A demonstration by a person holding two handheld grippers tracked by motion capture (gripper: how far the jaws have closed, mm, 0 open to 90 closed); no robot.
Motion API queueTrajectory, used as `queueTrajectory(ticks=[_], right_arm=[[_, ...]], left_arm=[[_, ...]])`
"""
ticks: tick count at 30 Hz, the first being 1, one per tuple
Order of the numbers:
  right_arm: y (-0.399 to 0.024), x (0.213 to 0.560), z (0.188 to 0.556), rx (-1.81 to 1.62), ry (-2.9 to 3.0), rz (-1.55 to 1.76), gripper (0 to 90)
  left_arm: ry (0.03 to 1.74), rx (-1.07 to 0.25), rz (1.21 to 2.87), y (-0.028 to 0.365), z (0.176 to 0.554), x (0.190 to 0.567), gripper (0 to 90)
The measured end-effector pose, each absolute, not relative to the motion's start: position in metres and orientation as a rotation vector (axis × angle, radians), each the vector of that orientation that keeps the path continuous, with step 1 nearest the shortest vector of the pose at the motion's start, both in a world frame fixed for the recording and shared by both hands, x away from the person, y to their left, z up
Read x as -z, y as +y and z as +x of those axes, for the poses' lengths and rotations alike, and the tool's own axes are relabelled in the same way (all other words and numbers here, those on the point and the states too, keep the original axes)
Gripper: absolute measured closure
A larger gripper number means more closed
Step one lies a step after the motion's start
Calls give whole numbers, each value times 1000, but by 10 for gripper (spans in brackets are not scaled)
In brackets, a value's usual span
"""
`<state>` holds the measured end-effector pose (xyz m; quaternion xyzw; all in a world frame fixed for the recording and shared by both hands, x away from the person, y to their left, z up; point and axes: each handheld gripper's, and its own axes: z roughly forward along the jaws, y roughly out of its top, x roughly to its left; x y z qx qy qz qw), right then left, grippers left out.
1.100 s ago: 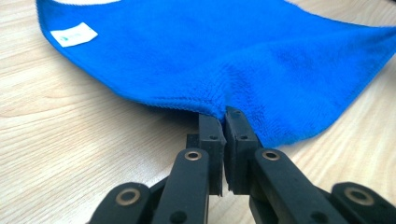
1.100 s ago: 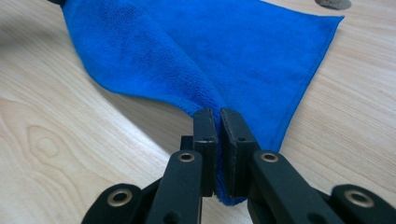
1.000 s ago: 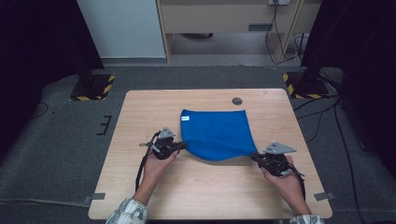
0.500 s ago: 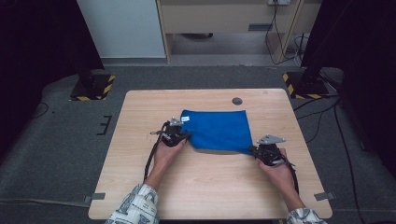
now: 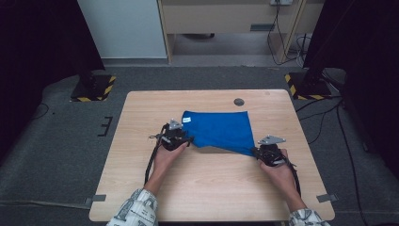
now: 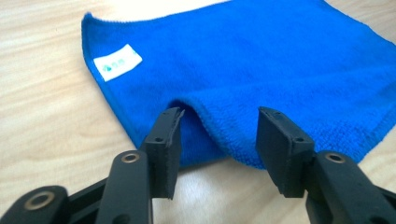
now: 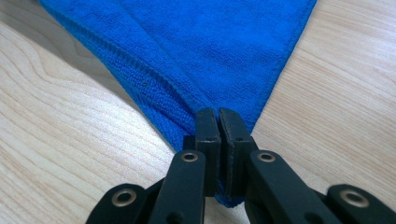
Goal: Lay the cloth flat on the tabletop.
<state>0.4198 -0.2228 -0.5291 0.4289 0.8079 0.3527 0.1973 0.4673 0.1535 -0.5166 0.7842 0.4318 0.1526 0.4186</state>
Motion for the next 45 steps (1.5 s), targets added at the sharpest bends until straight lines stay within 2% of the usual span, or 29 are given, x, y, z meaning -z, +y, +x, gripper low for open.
queueTrajectory(ticks=[12,14,17,18,23,27,34,45], right_arm=[[-222,529,420,-981,2266,1196,873],[-223,529,420,-981,2264,1196,873],[-222,529,419,-979,2266,1193,873],[-222,529,419,-980,2264,1193,872],[-223,529,419,-989,2268,1199,867],[-223,529,419,-995,2265,1203,864],[-223,528,418,-1000,2267,1203,862],[-222,527,416,-1012,2263,1195,860]], left_arm=[[1038,-393,1931,156,434,501,458],[1032,-414,1944,150,431,503,412],[1047,-432,1948,144,431,507,281],[1054,-430,1957,141,431,509,281],[1057,-461,2004,127,432,520,155],[1066,-491,2039,119,435,527,126],[1139,-524,1991,125,444,533,256],[1059,-551,1985,126,441,527,586]])
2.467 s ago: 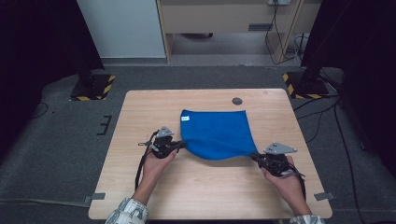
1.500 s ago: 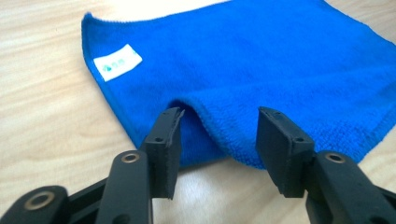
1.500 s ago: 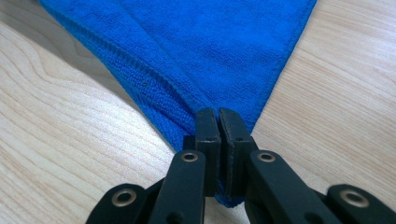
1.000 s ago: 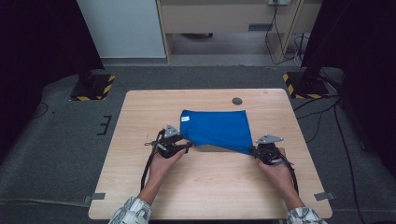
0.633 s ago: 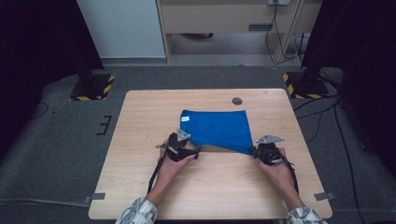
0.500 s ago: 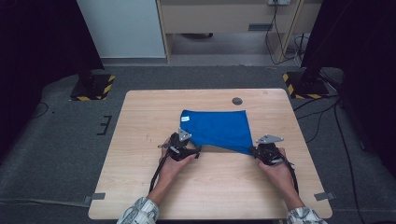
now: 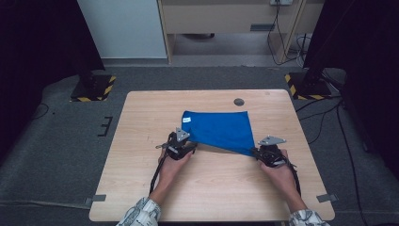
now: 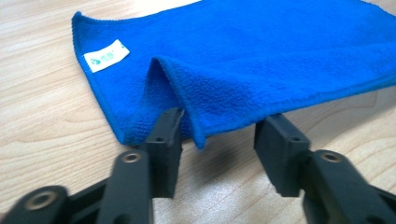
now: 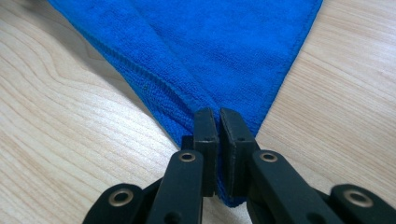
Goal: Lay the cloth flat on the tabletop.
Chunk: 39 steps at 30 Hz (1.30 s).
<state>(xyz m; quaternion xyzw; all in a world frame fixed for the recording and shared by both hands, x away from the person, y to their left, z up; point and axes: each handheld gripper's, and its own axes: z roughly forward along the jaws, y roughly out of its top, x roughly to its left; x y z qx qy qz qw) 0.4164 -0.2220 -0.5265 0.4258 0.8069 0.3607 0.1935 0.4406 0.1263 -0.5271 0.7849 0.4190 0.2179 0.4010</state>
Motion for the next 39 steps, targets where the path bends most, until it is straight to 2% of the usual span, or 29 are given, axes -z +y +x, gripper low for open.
queueTrajectory(ticks=[5,8,16,28,39], right_arm=[[-222,523,414,-1033,2259,1188,867],[-221,521,412,-1042,2263,1174,873],[-223,509,394,-1090,2264,1138,875],[-216,502,366,-1111,2327,1053,874],[-206,498,352,-1114,2370,995,875]], left_arm=[[1015,-534,1984,126,440,526,790],[995,-532,1992,127,439,524,877],[975,-524,2017,131,423,514,886],[949,-468,2115,151,375,501,881],[971,-448,2150,164,360,501,880]])
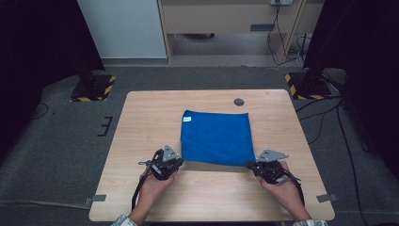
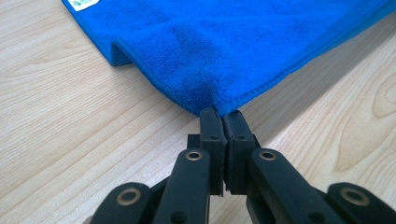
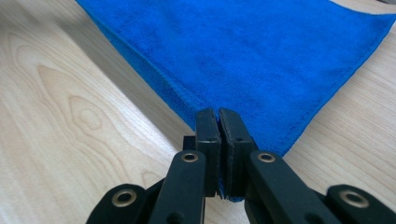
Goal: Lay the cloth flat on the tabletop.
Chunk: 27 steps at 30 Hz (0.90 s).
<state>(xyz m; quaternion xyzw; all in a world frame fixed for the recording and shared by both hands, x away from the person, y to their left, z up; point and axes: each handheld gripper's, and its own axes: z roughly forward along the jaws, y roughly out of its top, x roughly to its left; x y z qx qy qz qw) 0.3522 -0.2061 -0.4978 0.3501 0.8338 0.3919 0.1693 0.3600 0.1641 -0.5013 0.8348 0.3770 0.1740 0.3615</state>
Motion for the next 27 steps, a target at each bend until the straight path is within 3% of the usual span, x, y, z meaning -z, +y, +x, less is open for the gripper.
queueTrajectory(ticks=[16,19,20,21,22,23,27], right_arm=[[-216,491,333,-1094,2381,969,863],[-217,491,332,-1105,2391,975,806],[-217,491,330,-1108,2400,969,686],[-217,491,330,-1108,2400,969,686],[-216,491,328,-1129,2403,959,590],[-216,490,327,-1136,2399,952,571],[-213,488,327,-1168,2373,946,474]], left_arm=[[940,-402,2222,154,329,496,875],[967,-409,2194,155,326,496,798],[993,-392,2161,157,323,496,640],[993,-392,2161,157,323,496,590],[1002,-400,2153,159,320,496,530],[1003,-397,2148,160,318,495,482],[988,-408,2115,164,313,489,424]])
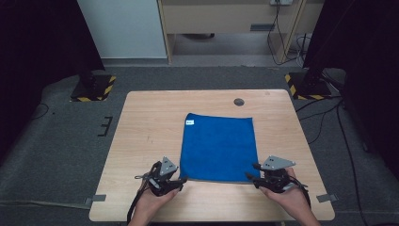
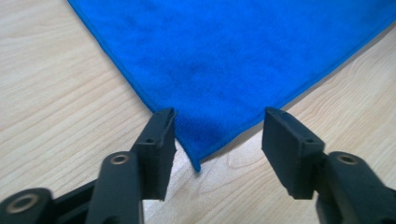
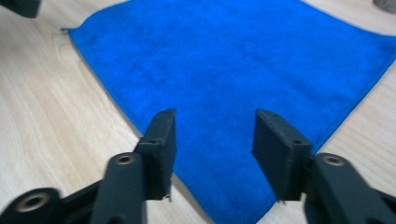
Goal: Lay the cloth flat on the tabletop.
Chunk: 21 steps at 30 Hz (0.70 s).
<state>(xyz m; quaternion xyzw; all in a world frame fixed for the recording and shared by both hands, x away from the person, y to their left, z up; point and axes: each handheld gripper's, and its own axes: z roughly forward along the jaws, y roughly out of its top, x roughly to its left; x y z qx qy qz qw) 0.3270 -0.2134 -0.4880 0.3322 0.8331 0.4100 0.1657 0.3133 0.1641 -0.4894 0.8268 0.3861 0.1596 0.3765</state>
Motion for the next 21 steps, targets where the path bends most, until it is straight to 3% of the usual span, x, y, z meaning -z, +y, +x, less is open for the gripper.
queueTrajectory(ticks=[12,21], right_arm=[[-207,494,342,-1133,2281,1023,249],[-190,500,353,-1146,2295,1022,185]], left_arm=[[1011,-471,1996,178,339,486,306],[1030,-509,2000,183,363,494,236]])
